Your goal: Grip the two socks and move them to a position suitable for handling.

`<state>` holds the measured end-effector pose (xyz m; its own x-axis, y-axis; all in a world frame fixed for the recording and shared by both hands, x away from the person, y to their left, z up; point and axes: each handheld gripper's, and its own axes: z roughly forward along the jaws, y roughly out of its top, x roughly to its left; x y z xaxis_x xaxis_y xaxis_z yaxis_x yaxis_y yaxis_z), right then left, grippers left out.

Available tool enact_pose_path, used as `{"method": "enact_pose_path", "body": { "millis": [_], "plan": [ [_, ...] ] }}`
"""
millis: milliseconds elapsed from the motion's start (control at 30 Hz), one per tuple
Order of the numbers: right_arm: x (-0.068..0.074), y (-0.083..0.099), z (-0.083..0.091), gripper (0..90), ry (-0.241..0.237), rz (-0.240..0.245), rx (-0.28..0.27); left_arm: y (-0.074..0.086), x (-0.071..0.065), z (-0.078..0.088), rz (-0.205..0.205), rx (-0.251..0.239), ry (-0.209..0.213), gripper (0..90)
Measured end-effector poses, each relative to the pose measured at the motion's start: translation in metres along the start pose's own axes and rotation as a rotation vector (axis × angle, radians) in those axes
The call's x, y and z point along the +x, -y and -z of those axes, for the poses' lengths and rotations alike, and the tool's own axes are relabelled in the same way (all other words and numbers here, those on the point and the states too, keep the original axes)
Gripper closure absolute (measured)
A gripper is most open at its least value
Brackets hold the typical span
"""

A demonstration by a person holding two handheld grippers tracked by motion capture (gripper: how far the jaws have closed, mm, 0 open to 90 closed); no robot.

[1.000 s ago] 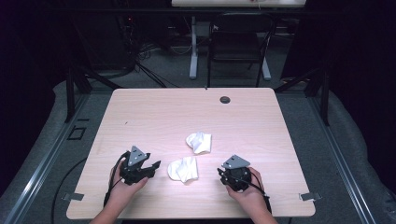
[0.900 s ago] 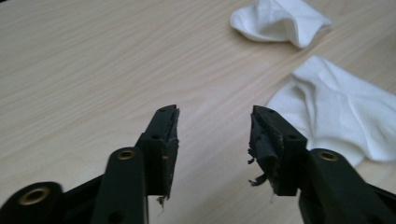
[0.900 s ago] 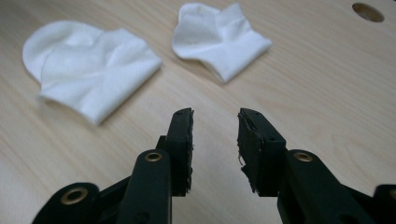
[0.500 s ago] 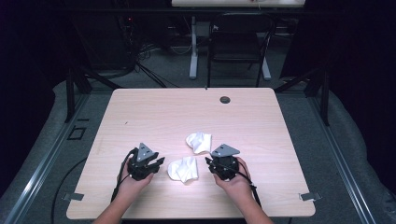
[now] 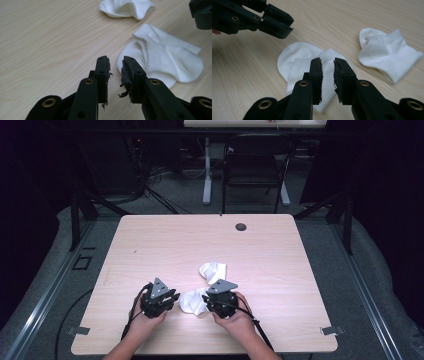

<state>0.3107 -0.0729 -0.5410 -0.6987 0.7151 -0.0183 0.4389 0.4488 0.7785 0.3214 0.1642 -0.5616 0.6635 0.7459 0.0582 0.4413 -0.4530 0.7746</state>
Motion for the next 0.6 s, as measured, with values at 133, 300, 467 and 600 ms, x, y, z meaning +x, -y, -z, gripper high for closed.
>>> {"method": "enact_pose_path", "body": {
  "millis": [133,300,467,600],
  "plan": [
    [0.005,0.0,-0.005,78.2,-0.012,0.011,0.021,0.002,-0.004,-0.005,-0.016,0.02,0.007,75.0],
    [0.011,0.0,-0.01,77.8,-0.021,0.01,0.031,0.002,-0.009,-0.007,-0.039,0.023,0.011,75.0],
    [0.019,-0.003,-0.018,75.4,-0.036,0.027,0.037,0.002,-0.01,-0.008,-0.048,0.026,0.011,73.2],
    [0.027,-0.005,-0.028,74.0,-0.04,0.039,0.045,0.002,-0.009,-0.006,-0.053,0.026,0.0,73.1]
  ]
}}
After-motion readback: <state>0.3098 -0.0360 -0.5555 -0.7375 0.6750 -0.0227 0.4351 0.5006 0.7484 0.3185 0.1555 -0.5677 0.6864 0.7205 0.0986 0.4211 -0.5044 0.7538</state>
